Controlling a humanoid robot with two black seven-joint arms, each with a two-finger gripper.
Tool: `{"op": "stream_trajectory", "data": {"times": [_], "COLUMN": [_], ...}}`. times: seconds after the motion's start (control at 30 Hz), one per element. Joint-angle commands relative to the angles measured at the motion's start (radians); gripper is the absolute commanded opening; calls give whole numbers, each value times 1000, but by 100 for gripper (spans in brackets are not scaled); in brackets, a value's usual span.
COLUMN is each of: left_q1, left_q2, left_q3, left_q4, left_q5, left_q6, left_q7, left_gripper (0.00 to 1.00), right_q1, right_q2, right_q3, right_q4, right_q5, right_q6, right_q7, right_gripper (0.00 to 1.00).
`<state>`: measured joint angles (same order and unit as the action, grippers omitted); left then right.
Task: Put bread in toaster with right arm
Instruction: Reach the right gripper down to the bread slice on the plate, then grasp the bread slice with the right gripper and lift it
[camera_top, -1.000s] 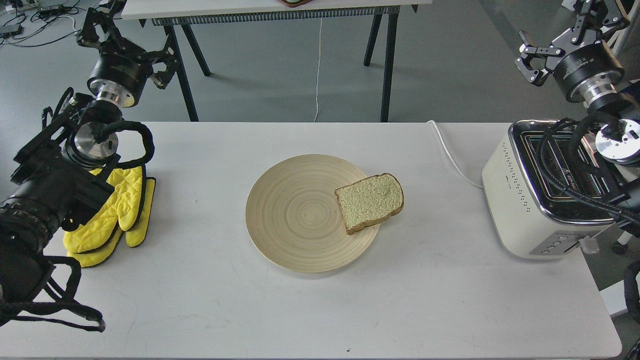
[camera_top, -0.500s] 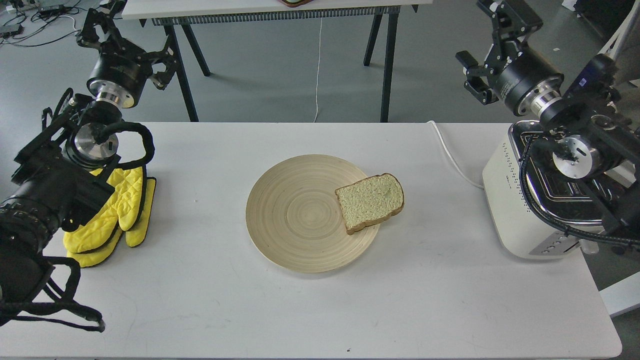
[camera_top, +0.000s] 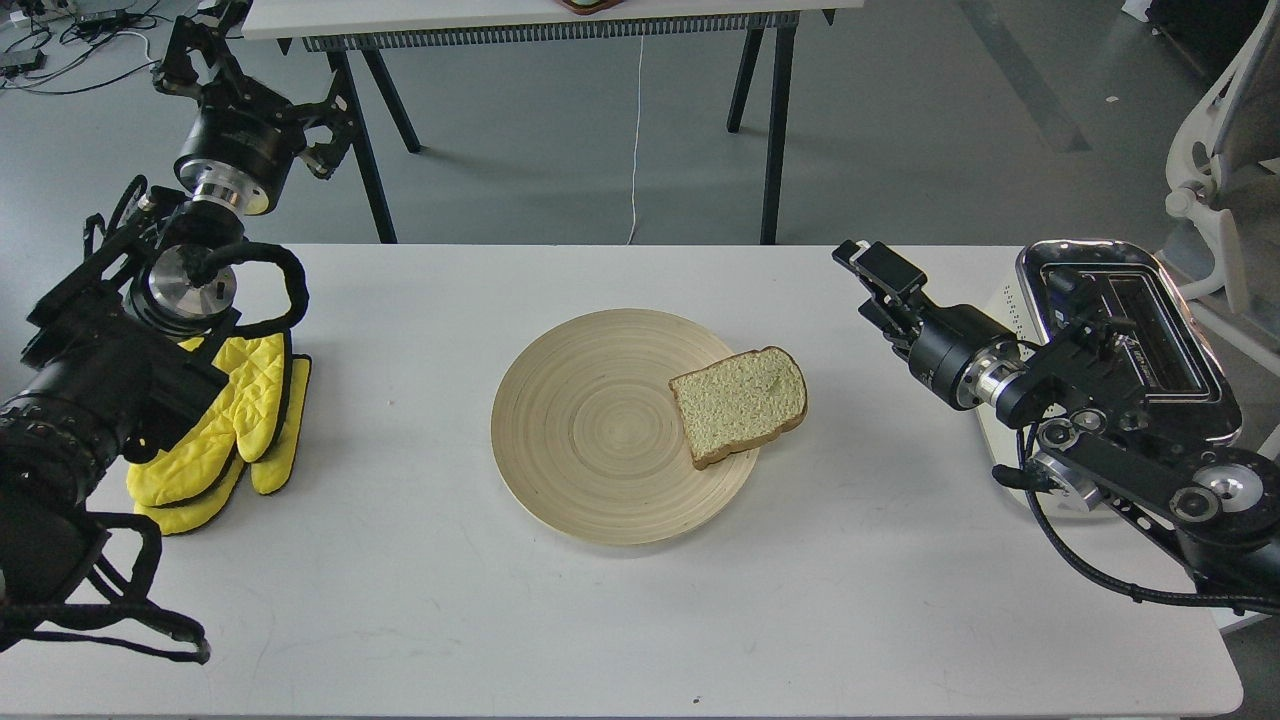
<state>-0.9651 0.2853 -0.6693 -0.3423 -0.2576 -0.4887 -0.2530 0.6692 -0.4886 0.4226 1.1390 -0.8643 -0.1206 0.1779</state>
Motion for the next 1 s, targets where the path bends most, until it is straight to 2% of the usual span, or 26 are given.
{"op": "stream_trajectory", "data": {"times": [0.0, 0.27, 0.57, 0.77, 0.97], "left_q1": [2, 0, 0, 0, 2], "left_q2": [0, 0, 0, 0, 0], "left_q3": [1, 2, 4, 4, 4], "left_q4": [0, 0, 0, 0, 0], "left_q5": [0, 0, 0, 0, 0], "left_q6": [0, 0, 0, 0, 0], "left_q7": [0, 0, 0, 1, 1], "left_gripper": [100, 100, 100, 100, 100], "right_q1": [-2, -3, -10, -10, -8], "right_q2": [71, 180, 223, 243, 246], "right_q3": [-37, -114, -117, -126, -179], "right_q4": [-74, -214, -277, -280, -282], "right_q5": [-12, -12, -10, -10, -10], "right_q6": [-7, -54, -54, -48, -48], "right_q7": [0, -2, -2, -2, -2], "right_gripper": [85, 79, 78, 59, 36]}}
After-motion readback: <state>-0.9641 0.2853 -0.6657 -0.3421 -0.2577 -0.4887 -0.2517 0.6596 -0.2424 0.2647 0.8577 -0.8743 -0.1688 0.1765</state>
